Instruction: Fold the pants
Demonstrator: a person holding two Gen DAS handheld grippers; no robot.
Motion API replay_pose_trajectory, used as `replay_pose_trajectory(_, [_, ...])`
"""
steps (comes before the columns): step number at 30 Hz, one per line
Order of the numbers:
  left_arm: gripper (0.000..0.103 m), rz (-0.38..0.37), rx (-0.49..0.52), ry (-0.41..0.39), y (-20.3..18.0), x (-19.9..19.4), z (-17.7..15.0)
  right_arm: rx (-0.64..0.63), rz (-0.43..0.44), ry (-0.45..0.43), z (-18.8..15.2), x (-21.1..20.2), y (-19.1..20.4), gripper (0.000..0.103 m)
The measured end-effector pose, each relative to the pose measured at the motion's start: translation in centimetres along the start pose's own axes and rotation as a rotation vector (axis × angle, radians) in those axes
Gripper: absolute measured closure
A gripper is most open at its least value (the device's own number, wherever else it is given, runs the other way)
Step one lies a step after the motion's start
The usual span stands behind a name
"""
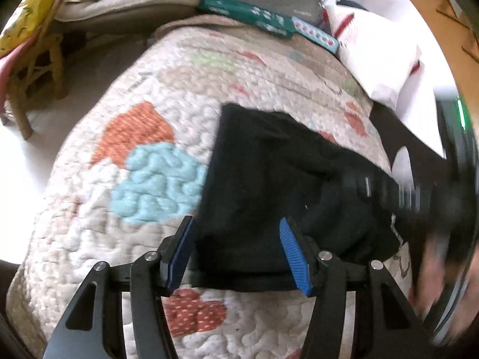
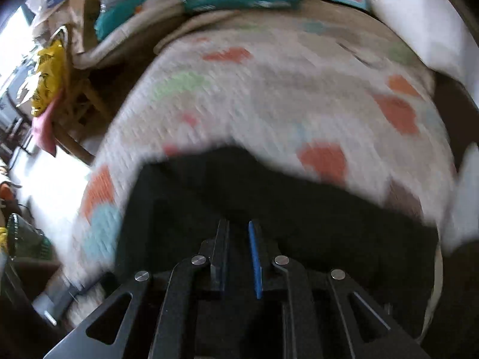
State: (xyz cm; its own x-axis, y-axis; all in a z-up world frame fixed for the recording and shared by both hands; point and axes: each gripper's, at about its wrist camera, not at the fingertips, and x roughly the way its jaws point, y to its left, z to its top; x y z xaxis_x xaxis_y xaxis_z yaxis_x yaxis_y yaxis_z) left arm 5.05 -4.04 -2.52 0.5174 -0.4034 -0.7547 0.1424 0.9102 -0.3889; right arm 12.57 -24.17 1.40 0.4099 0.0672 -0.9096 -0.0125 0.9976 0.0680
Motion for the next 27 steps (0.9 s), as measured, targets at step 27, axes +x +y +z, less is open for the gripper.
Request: replay_pose_trajectory(27, [0.041,-0.248,0.528,0.258,-25.4,8.4,7.1,0.857,0.064,-0.328,-15.8,-5.5,-16.4,0.06])
